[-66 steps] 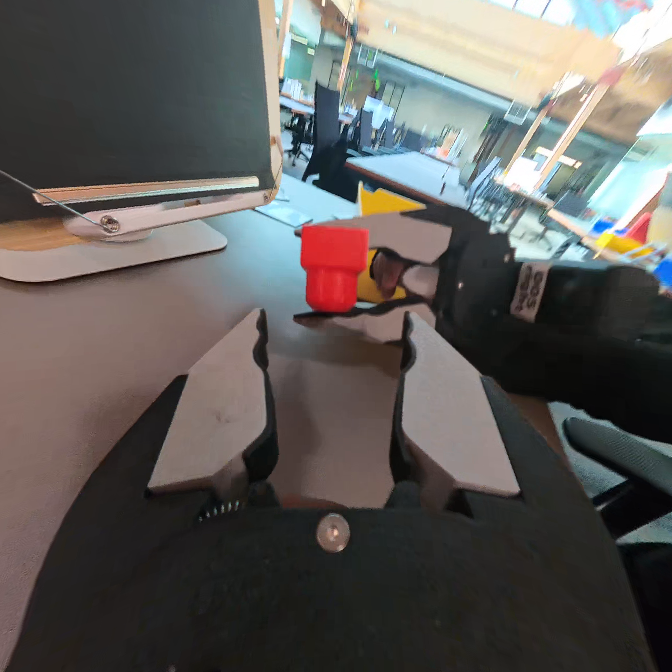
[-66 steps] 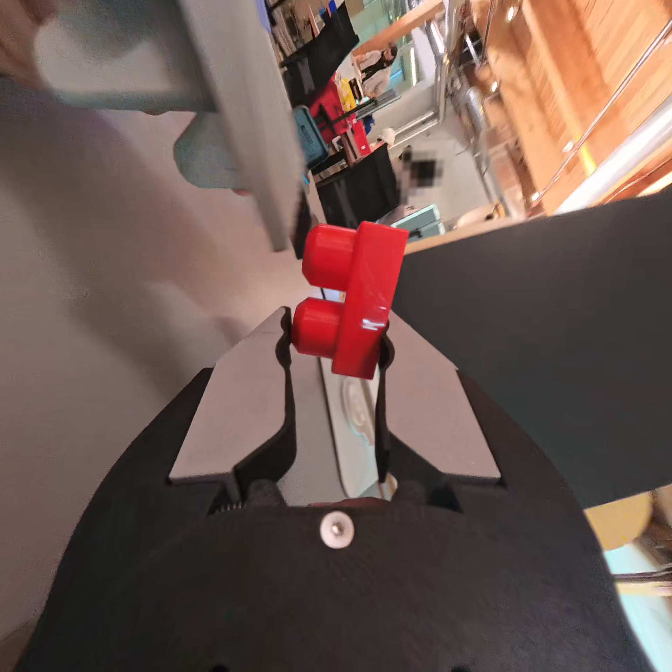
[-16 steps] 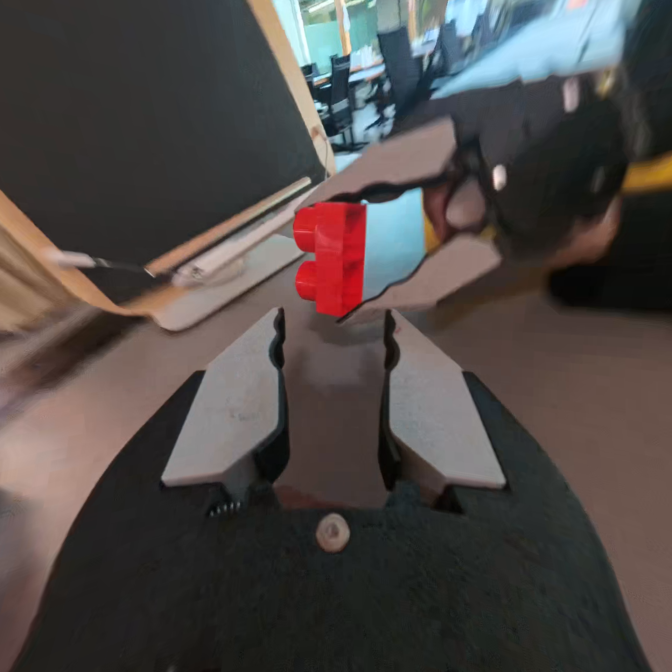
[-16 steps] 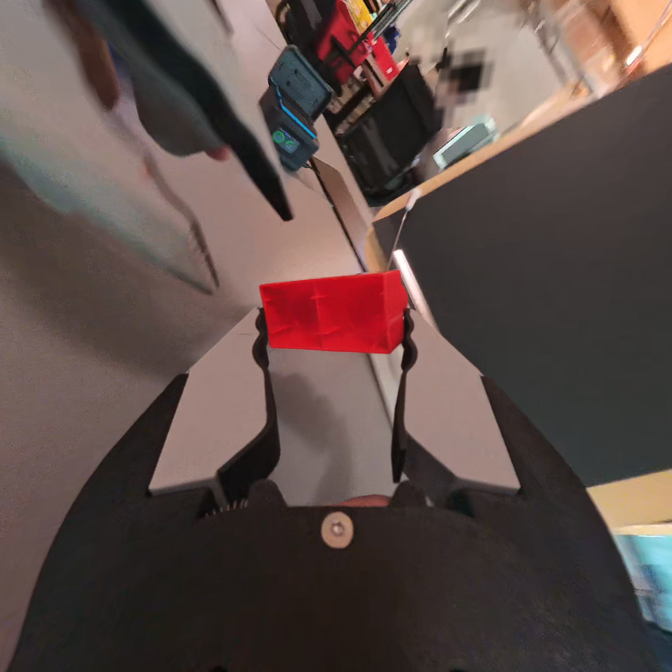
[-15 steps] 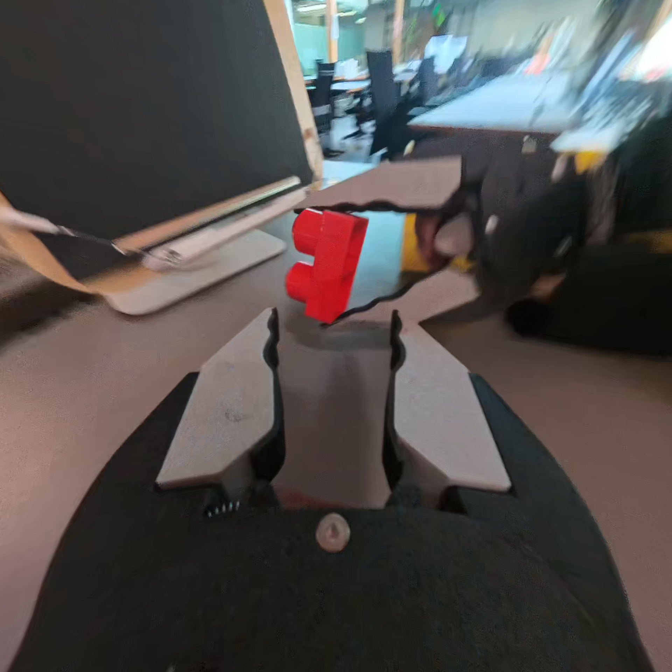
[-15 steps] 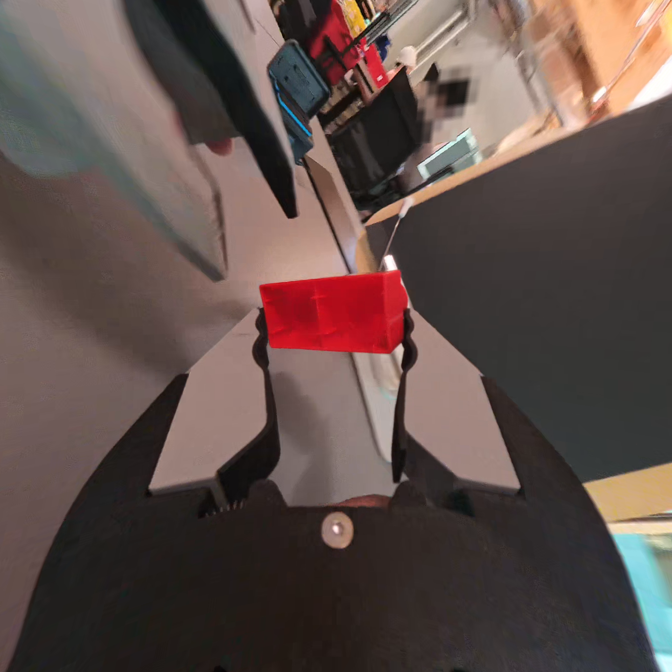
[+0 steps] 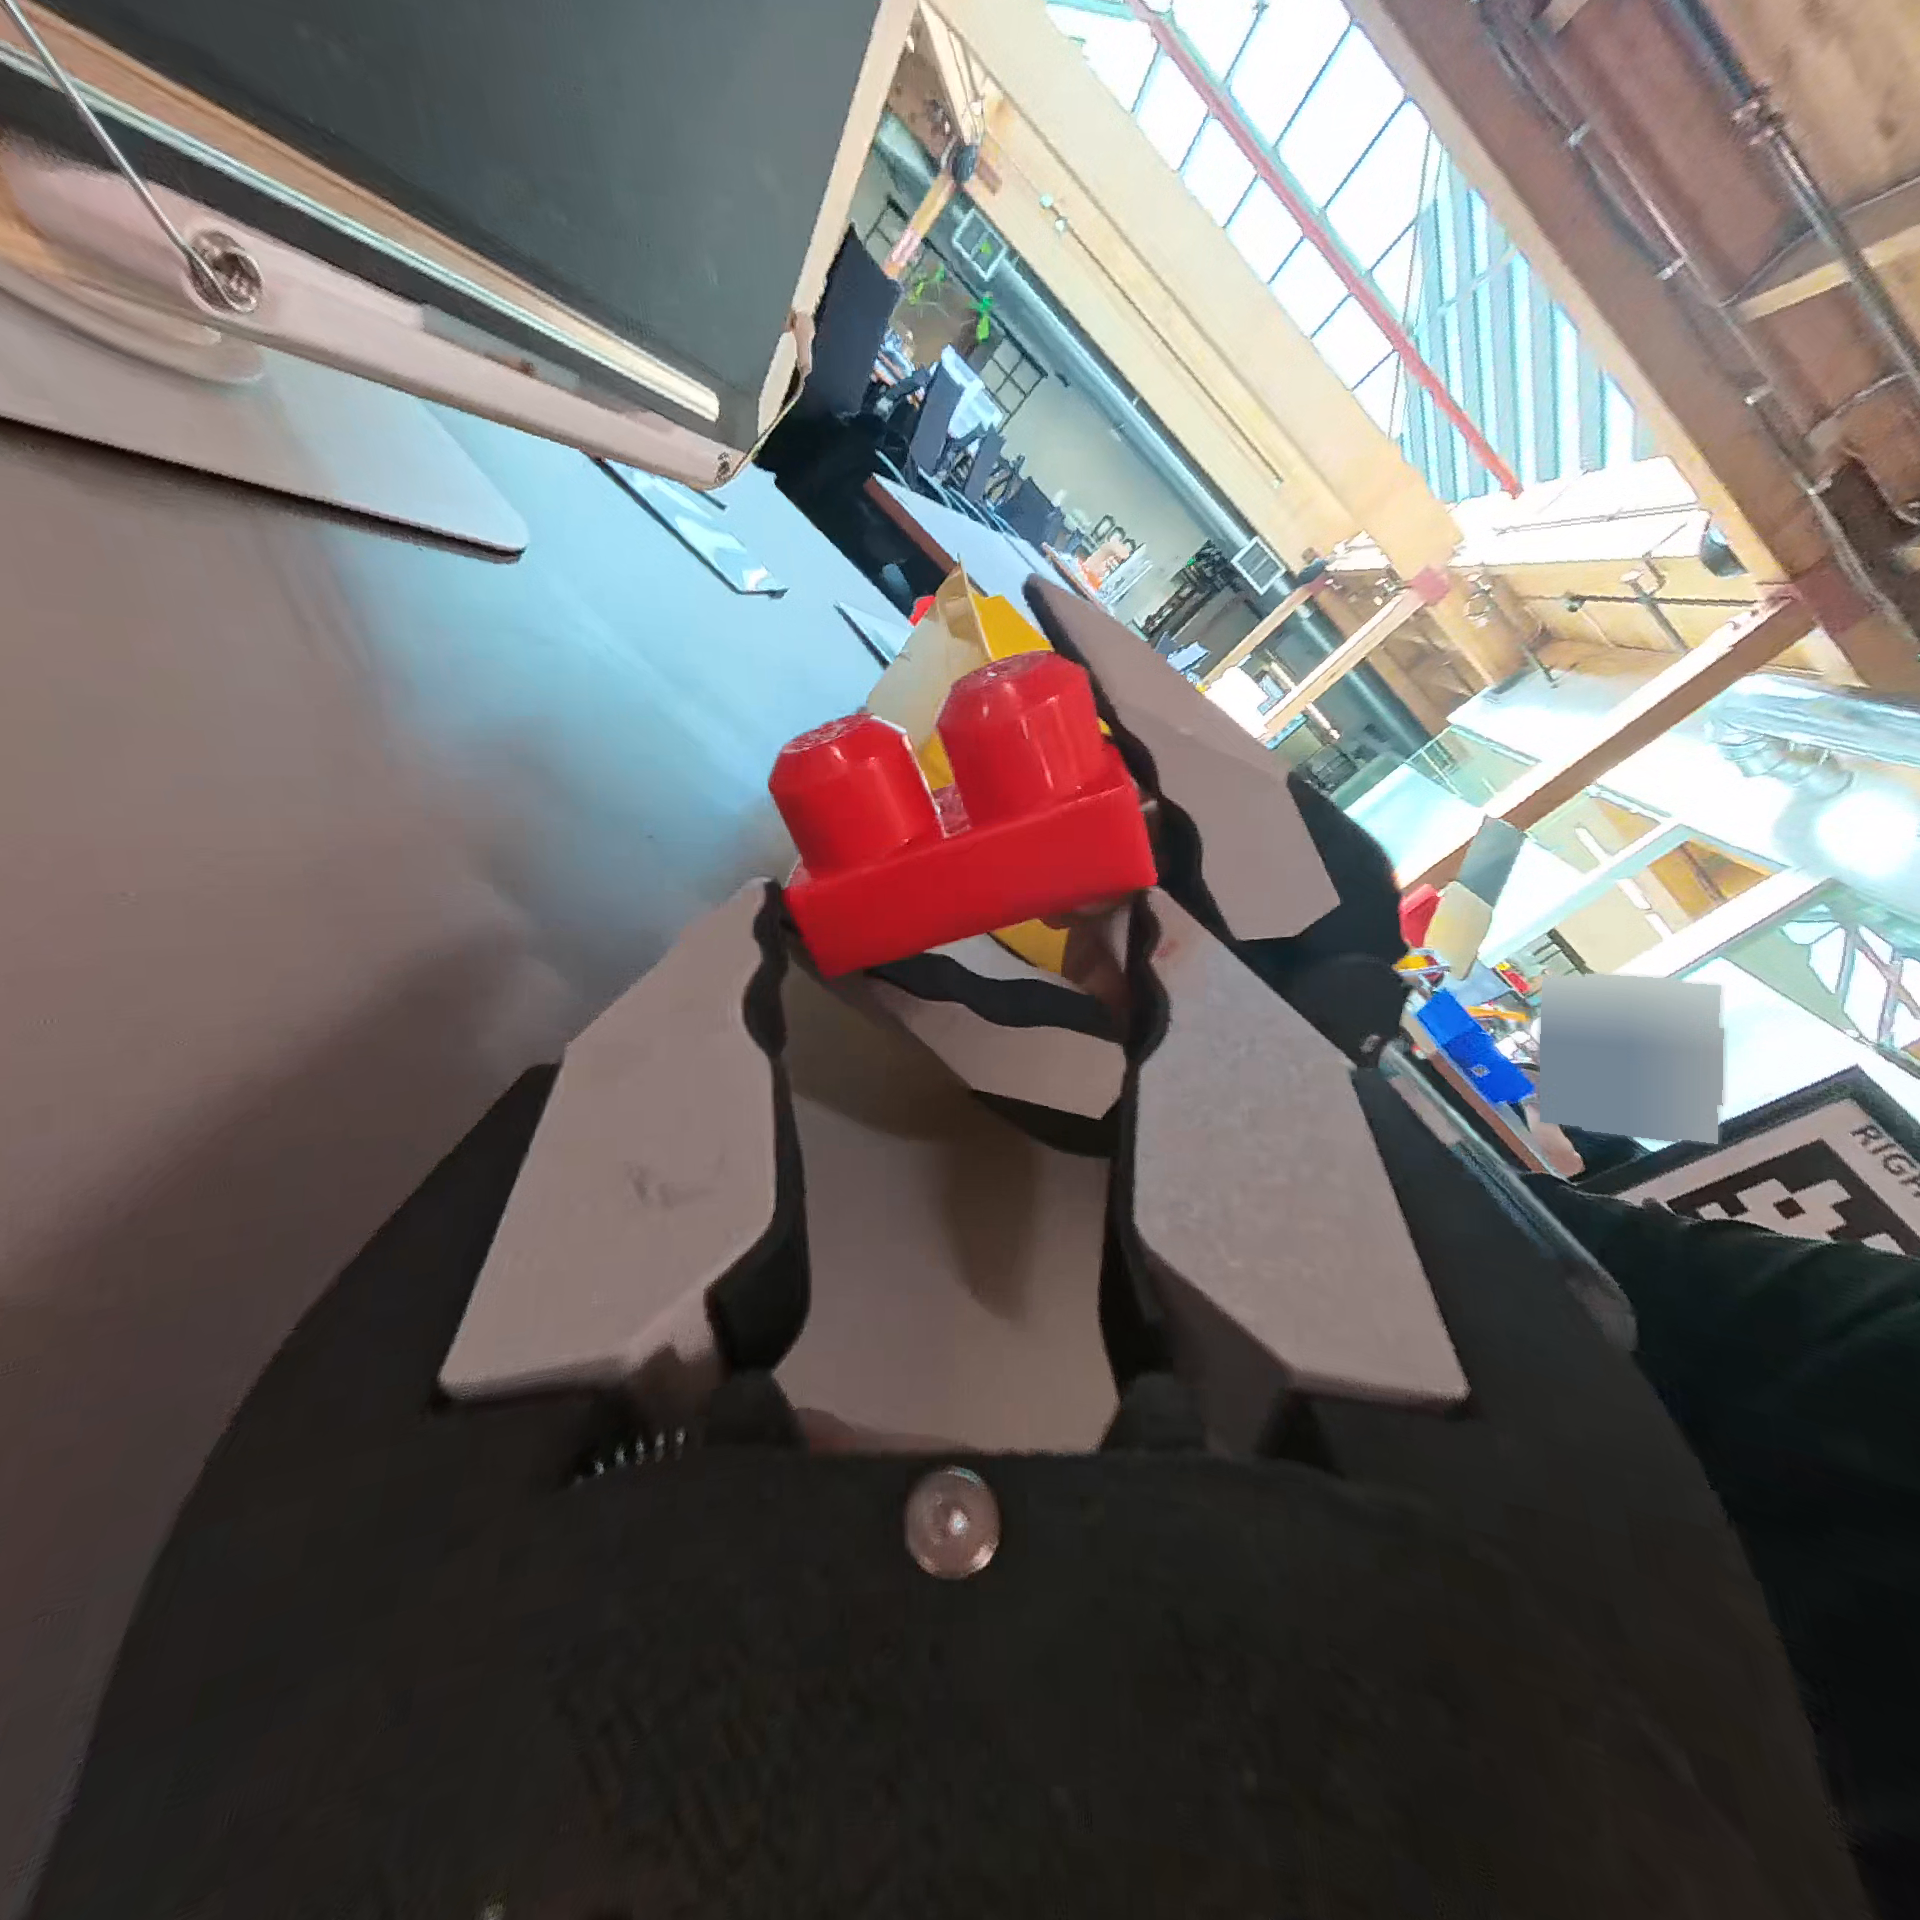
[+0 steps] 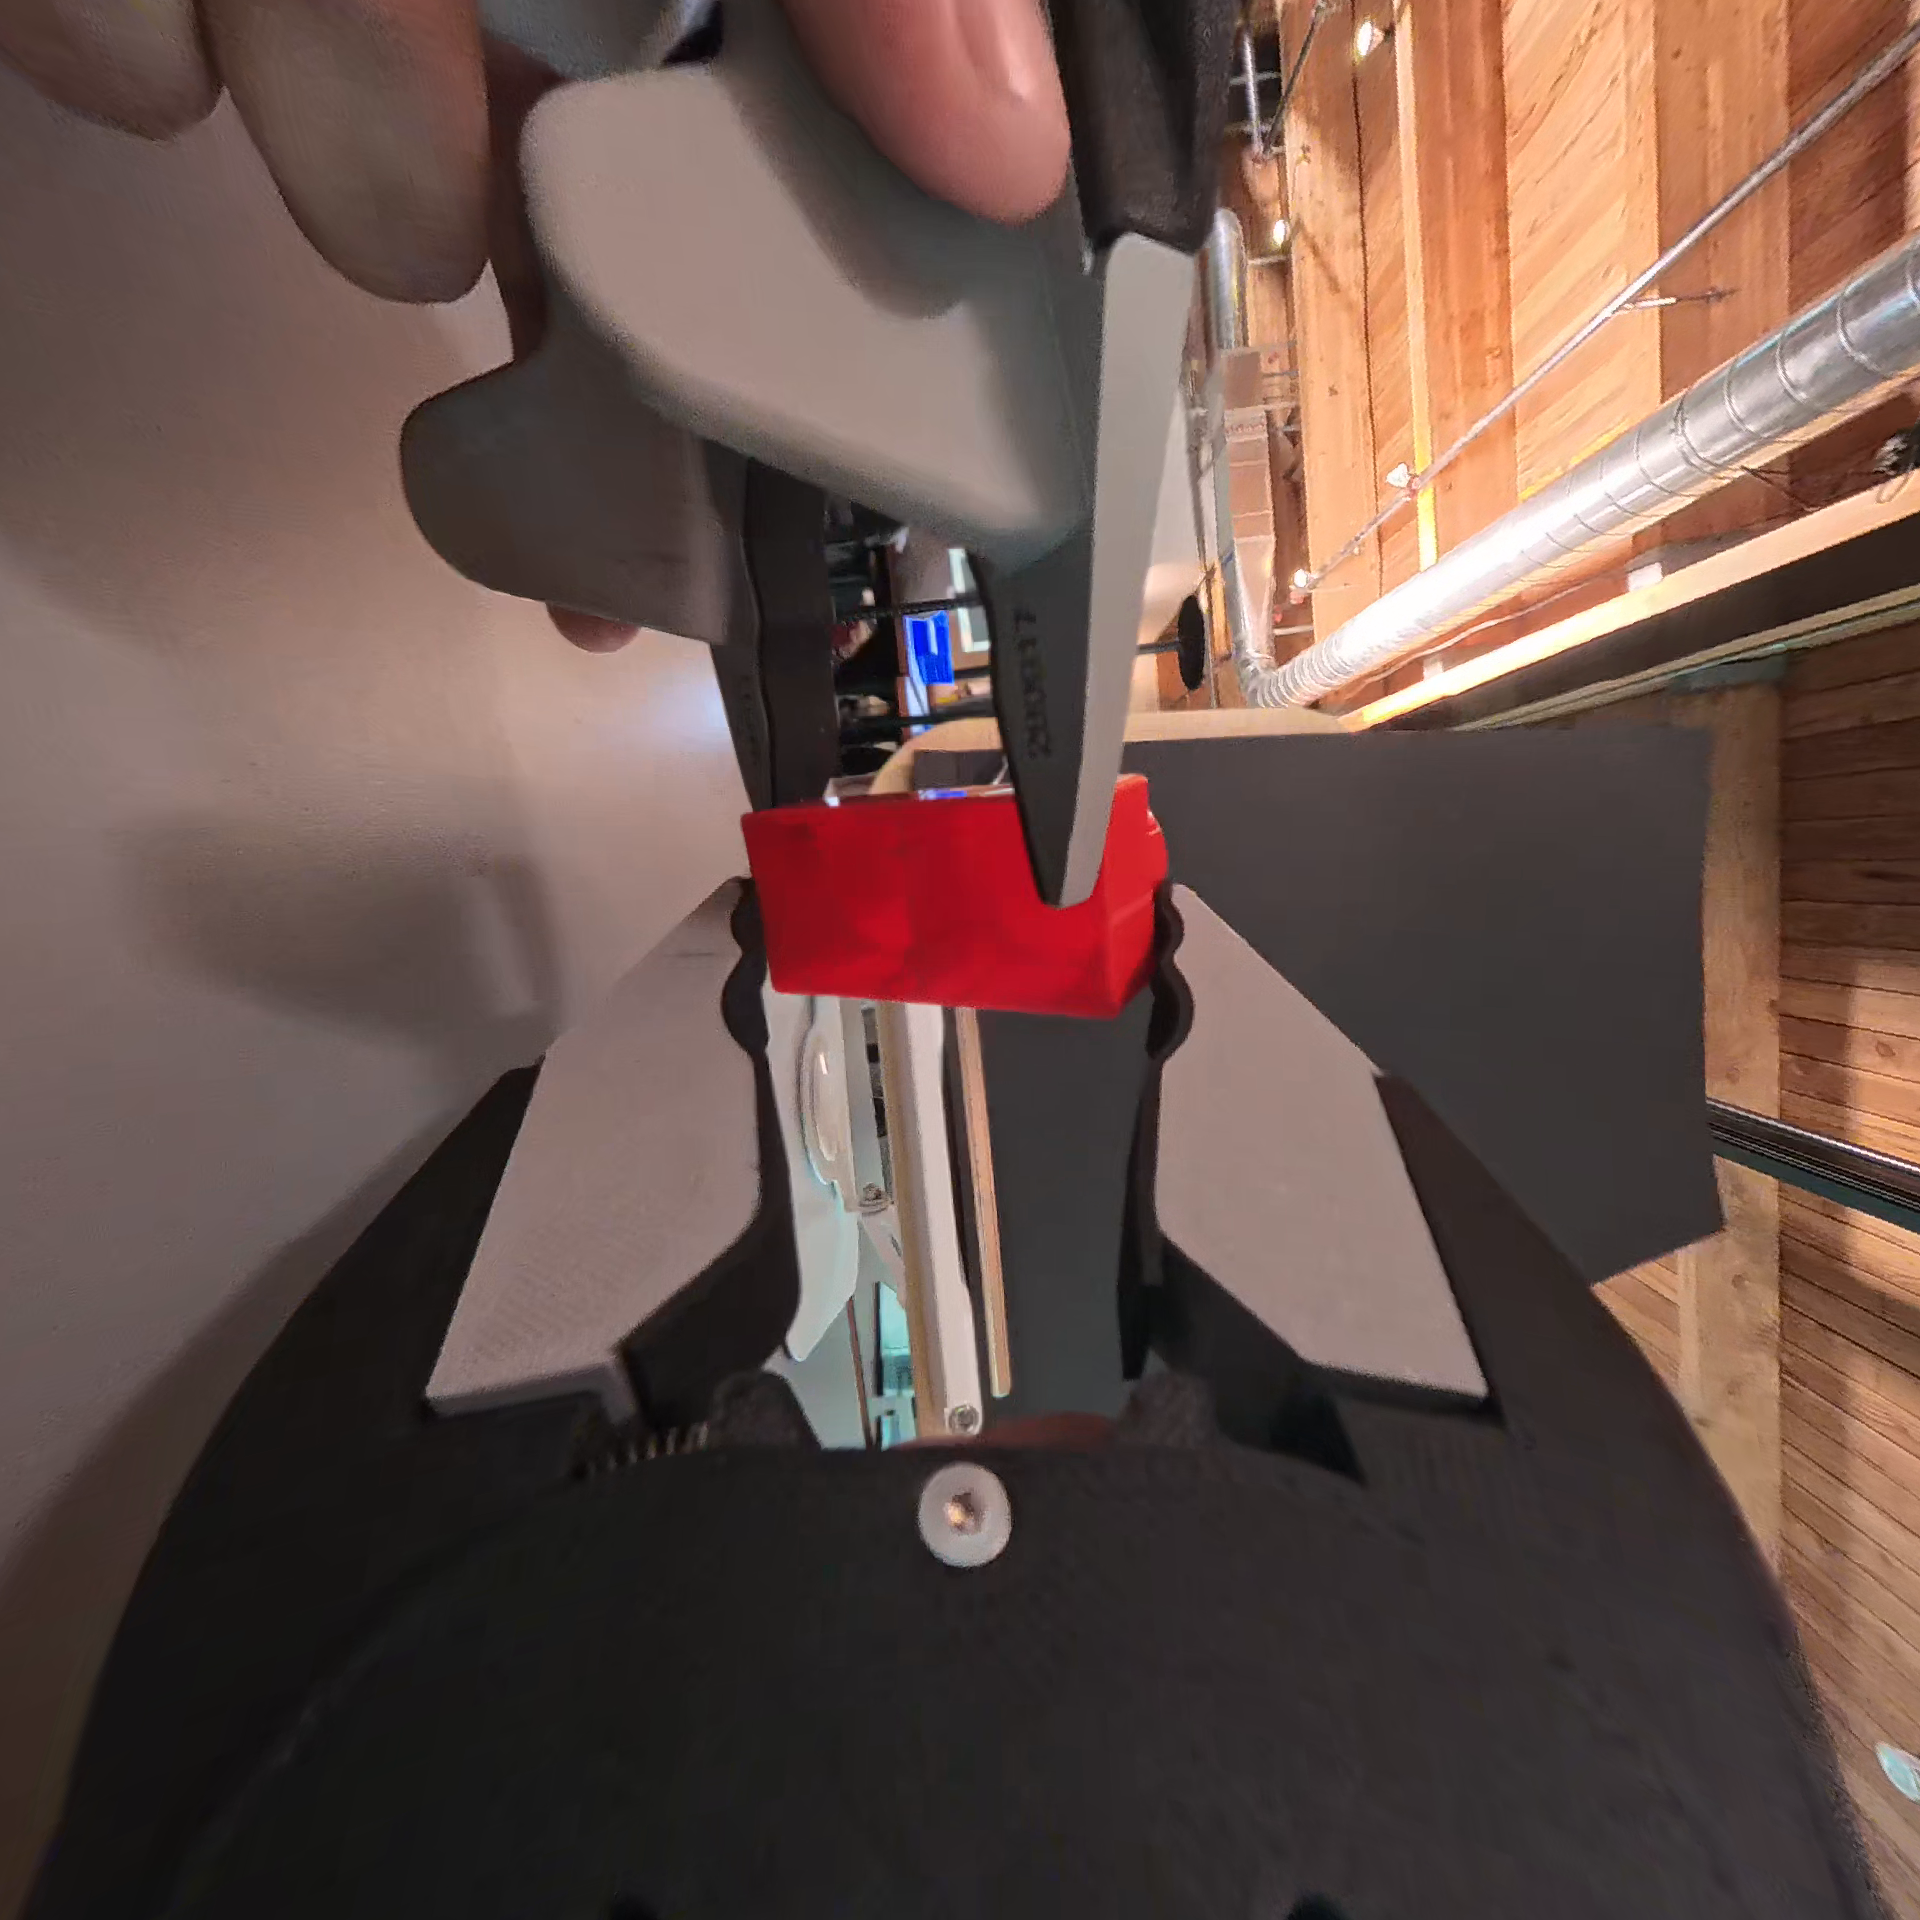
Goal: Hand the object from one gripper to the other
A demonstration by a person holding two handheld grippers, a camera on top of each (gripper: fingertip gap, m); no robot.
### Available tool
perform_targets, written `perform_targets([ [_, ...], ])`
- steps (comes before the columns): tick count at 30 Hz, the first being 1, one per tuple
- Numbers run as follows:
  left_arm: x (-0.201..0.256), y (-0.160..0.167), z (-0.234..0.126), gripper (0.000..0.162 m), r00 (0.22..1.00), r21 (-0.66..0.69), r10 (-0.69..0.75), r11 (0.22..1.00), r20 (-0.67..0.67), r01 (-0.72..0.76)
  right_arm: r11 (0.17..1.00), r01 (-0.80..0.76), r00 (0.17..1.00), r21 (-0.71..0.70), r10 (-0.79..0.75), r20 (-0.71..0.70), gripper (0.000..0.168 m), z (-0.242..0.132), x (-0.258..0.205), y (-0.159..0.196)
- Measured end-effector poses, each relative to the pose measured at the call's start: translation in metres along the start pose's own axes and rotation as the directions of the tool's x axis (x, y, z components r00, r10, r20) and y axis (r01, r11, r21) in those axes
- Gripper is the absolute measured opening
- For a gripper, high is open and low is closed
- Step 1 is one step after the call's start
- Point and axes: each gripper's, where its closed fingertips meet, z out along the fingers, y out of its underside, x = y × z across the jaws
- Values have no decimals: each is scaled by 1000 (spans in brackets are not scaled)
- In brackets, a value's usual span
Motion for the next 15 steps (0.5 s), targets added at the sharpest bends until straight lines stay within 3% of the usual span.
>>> perform_targets([
  [3,2,1,0,65,1000,0,6,1000,-8,-6,1000,10,1000,-6,-10,-16,72,-1,2,0],
  [6,8,1,0,86,993,-6,-92,996,-71,92,999,54,999,-10,-54,-9,72,-1,-2,0],
  [8,-1,1,-1,69,998,5,-58,998,-31,58,997,72,997,-1,-72,-22,72,-2,-3,-3],
  [12,-2,0,-1,68,1000,9,-5,1000,-4,5,998,56,998,-6,-57,-30,72,-1,-2,-5],
  [15,-17,-2,-5,68,973,-37,186,983,140,-182,999,-30,998,16,29,47,68,-2,-8,-5],
])
